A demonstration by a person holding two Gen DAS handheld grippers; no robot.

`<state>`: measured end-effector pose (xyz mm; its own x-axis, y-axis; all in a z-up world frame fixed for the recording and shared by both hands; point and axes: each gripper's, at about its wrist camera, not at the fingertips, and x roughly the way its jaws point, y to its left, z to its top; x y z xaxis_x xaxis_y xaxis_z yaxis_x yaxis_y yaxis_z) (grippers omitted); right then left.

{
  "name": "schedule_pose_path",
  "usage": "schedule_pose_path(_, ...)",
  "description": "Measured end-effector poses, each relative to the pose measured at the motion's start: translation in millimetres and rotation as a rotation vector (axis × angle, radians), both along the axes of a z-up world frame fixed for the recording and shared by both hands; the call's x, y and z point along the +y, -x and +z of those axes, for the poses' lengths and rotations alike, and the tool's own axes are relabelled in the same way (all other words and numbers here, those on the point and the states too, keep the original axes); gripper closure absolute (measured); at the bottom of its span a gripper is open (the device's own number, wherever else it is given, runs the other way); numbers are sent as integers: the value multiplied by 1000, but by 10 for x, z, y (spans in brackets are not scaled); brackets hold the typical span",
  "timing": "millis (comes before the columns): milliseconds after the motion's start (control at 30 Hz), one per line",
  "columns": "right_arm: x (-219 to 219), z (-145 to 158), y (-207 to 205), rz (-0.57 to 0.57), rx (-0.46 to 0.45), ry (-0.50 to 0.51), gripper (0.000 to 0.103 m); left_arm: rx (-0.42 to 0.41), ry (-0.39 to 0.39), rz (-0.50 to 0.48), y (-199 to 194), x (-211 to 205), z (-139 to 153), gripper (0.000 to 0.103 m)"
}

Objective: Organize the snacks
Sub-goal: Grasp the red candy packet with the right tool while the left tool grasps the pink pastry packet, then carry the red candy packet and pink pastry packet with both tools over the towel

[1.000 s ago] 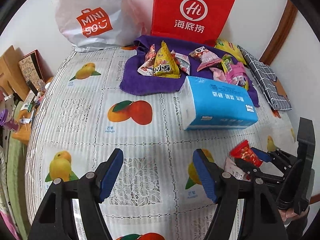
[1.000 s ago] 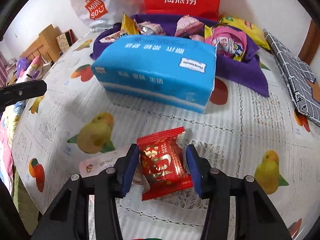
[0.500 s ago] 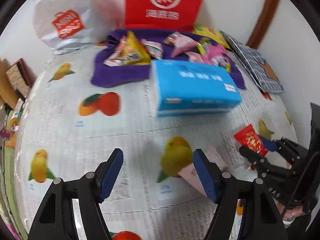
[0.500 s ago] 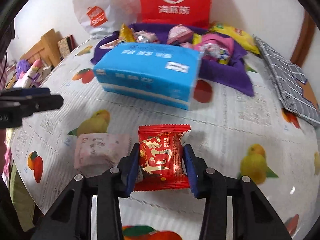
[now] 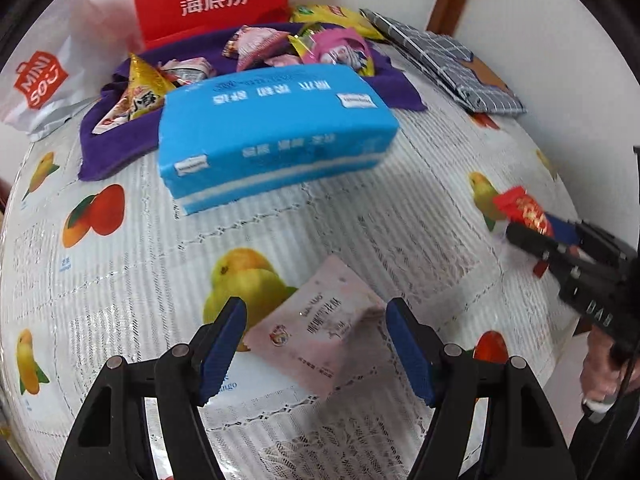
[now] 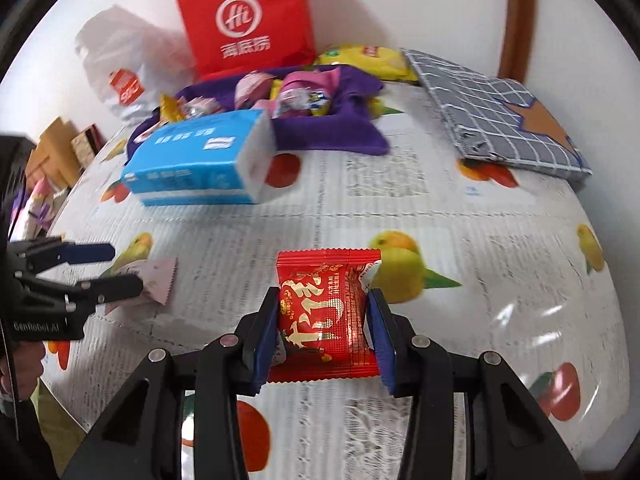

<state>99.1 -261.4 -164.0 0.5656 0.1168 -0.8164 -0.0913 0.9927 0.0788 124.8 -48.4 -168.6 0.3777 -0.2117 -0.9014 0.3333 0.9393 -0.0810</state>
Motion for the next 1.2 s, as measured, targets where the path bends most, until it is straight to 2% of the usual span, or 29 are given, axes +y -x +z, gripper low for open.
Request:
schedule_pose_path(267, -78, -15, -5, -15, -2, -25, 60, 23, -31, 5, -43, -20, -136, 32)
schedule_pose_path(467, -11, -27, -46, 0, -3, -41, 60, 7, -58, 19, -81, -17, -188, 34)
schedule_pose_path(600, 50, -51, -84, 14, 7, -43, 60, -5, -72, 3, -77, -57, -177, 60)
schedule_pose_path(800, 147, -65, -141, 35, 2, -52, 60, 0, -49, 27, -58, 9, -137, 62)
schedule_pose_path(967, 214, -47, -131, 36, 3, -58, 60, 8, 1, 63, -44, 138, -62, 62)
schedule_pose_path(1200, 280, 76, -95, 38, -15, -63, 61, -28, 22, 105, -12, 283, 125, 62)
